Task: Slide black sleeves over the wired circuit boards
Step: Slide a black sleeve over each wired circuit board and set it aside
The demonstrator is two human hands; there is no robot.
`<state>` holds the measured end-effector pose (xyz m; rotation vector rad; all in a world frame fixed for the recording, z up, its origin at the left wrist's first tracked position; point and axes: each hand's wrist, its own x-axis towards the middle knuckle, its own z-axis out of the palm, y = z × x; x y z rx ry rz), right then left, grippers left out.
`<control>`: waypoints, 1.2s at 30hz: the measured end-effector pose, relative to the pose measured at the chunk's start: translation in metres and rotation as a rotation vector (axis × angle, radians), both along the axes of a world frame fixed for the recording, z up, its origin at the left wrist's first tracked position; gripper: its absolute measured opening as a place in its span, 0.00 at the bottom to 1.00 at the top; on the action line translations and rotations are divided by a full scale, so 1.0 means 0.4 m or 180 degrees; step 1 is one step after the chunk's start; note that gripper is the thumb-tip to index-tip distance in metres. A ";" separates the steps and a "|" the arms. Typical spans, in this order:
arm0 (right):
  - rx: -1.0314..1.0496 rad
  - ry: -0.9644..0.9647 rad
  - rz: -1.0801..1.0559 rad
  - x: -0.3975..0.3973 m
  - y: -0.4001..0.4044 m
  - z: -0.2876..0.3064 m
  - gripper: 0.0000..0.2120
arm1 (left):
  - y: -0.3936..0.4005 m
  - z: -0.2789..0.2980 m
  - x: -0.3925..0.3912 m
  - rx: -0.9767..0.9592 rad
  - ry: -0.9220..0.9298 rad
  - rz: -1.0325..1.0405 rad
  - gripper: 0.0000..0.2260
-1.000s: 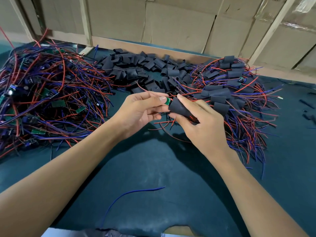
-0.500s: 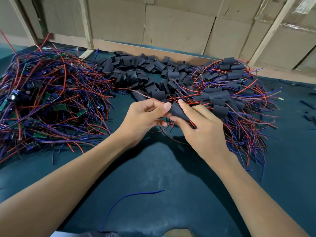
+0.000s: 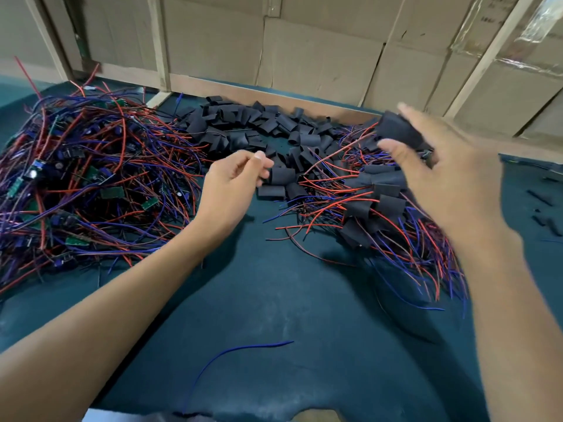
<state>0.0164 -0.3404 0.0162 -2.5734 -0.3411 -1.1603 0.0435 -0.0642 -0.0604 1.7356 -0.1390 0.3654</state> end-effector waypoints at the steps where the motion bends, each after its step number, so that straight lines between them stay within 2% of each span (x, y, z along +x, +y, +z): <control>1: -0.0144 0.0381 -0.0353 0.006 -0.026 0.014 0.27 | 0.016 0.010 0.022 0.0406 0.0109 0.0042 0.09; 3: -0.0533 0.1178 -0.0782 0.016 -0.066 0.030 0.27 | 0.048 0.029 0.071 0.1424 0.0355 0.0002 0.07; 6: -0.0514 0.2224 -0.0763 0.023 -0.083 0.036 0.34 | 0.073 0.041 0.137 0.2865 0.0982 -0.0305 0.25; 8: -0.0376 0.2363 -0.0856 0.023 -0.053 0.040 0.39 | 0.067 0.037 0.167 0.3561 0.1383 -0.0566 0.33; 9: -0.0318 0.2158 -0.0821 0.023 -0.024 0.039 0.39 | 0.062 0.036 0.179 0.3681 0.1465 -0.0683 0.35; 12: -0.0050 0.1306 -0.0027 0.020 0.125 0.029 0.30 | 0.066 0.062 0.201 0.3265 0.1542 -0.1021 0.34; 13: 0.0037 0.1336 0.0372 0.023 0.182 0.021 0.26 | 0.078 0.080 0.202 0.3119 0.1623 -0.1096 0.33; 15: 0.0067 0.1883 0.0897 0.042 0.280 -0.006 0.19 | 0.114 0.124 0.194 0.3141 0.1790 -0.1058 0.30; 16: -0.0052 0.2190 0.0960 0.057 0.317 -0.023 0.18 | 0.135 0.147 0.185 0.3194 0.1850 -0.1025 0.28; 18: -0.0404 0.2626 0.0781 0.097 0.364 -0.063 0.21 | 0.179 0.189 0.165 0.3051 0.1872 -0.0913 0.22; 21: -0.0825 0.3209 0.0502 0.141 0.377 -0.133 0.26 | 0.232 0.249 0.138 0.2553 0.1253 -0.0204 0.16; 23: -0.0900 0.3233 0.0463 0.161 0.371 -0.173 0.25 | 0.256 0.276 0.122 0.2330 0.0692 0.0321 0.15; 26: -0.0399 0.3018 0.0563 0.180 0.352 -0.201 0.29 | 0.268 0.291 0.112 0.2092 0.0287 0.0710 0.19; 28: -0.0133 0.2810 0.0527 0.185 0.348 -0.218 0.28 | 0.274 0.286 0.119 0.2599 0.0454 0.0918 0.26; 31: -0.0208 0.2300 0.0376 0.177 0.353 -0.253 0.22 | 0.277 0.255 0.136 0.3409 0.1379 0.0460 0.32; 34: -0.0592 0.1770 0.0356 0.147 0.357 -0.287 0.21 | 0.259 0.196 0.164 0.4303 0.1910 0.0153 0.26; 36: -0.0559 0.1685 0.0430 0.138 0.354 -0.294 0.22 | 0.256 0.160 0.189 0.4420 0.1906 0.0183 0.17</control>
